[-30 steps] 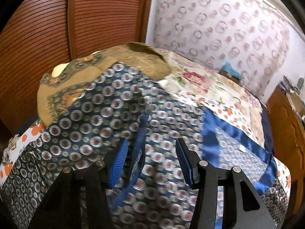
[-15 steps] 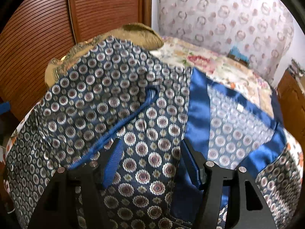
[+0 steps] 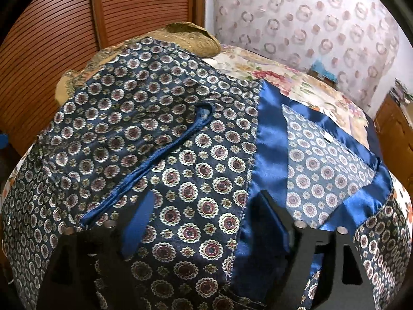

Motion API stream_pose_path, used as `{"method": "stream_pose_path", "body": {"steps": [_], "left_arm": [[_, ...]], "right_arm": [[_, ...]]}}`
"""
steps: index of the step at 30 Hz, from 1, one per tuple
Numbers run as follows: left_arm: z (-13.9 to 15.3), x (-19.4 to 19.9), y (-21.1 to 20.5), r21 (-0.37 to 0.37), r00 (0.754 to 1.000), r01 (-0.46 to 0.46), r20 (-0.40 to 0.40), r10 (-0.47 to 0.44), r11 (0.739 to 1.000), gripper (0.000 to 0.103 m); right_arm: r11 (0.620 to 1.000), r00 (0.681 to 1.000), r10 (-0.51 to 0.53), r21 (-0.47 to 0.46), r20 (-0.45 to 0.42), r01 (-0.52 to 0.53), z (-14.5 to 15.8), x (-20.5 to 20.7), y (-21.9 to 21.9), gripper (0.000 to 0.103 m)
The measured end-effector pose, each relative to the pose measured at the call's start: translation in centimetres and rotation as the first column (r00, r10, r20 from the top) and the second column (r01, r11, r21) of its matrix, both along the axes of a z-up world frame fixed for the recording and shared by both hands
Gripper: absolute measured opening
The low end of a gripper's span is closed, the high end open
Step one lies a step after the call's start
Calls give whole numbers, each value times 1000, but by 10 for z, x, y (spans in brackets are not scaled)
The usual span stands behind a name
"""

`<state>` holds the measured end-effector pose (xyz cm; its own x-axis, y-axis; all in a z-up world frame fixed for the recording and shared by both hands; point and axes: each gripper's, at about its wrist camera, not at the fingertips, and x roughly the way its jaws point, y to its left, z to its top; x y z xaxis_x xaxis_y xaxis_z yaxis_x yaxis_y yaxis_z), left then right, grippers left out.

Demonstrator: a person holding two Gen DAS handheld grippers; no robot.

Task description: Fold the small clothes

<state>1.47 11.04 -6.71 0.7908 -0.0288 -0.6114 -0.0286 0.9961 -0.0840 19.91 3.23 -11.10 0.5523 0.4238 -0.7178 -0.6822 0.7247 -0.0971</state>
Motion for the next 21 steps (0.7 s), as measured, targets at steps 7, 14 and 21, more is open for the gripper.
{"method": "stream_pose_path", "body": {"steps": [7, 14, 21], "left_arm": [[-1, 1, -11, -9, 1000, 26, -1, -26, 1000, 87], [-6, 6, -24, -11, 999, 43, -14, -44, 999, 87], [-4, 9, -43, -10, 997, 79, -8, -79, 997, 87]], "right_arm": [[999, 999, -48, -14, -14, 48, -1, 4, -1, 99], [999, 999, -44, -8, -11, 44, -3, -16, -7, 99], [998, 999, -50, 27, 18, 50, 16, -62, -52, 99]]}}
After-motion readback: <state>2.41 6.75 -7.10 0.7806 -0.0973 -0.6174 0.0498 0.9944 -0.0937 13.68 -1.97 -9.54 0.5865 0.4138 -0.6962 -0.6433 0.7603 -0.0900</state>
